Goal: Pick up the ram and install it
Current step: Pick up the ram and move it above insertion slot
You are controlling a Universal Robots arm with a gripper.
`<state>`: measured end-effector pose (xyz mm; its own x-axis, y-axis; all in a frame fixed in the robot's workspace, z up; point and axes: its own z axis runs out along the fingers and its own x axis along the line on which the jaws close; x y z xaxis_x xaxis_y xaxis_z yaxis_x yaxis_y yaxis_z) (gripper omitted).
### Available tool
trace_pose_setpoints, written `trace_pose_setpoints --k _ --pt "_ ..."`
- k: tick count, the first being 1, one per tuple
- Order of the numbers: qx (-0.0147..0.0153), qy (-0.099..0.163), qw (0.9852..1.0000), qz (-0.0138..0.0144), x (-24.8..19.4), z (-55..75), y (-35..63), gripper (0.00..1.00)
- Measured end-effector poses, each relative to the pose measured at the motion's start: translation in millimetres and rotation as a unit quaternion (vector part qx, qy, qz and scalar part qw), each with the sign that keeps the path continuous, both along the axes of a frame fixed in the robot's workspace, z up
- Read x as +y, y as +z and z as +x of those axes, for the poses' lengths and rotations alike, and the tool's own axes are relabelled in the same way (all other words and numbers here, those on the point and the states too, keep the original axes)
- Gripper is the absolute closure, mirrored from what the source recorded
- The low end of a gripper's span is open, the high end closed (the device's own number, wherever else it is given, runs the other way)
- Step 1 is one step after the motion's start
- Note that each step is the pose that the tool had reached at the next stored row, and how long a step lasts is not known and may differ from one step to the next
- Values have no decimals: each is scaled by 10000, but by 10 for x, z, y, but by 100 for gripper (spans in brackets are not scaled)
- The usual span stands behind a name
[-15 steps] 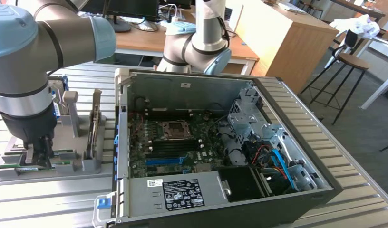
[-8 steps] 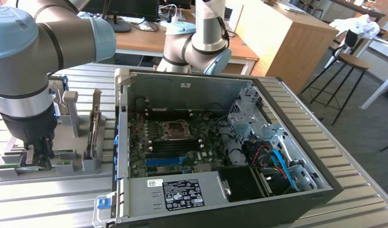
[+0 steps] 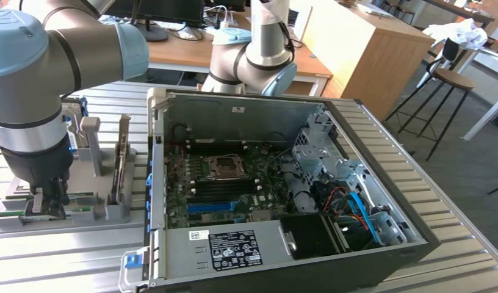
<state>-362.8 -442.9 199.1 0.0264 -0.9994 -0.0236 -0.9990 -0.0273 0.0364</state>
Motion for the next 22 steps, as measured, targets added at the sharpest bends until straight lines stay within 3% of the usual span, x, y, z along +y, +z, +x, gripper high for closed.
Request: trace_pose_setpoints --k 8,9,22 --pt "0 0 10000 0 -1 0 0 66" --pt "0 0 10000 0 0 0 0 73" --pt "0 0 10000 0 -1 0 33 73"
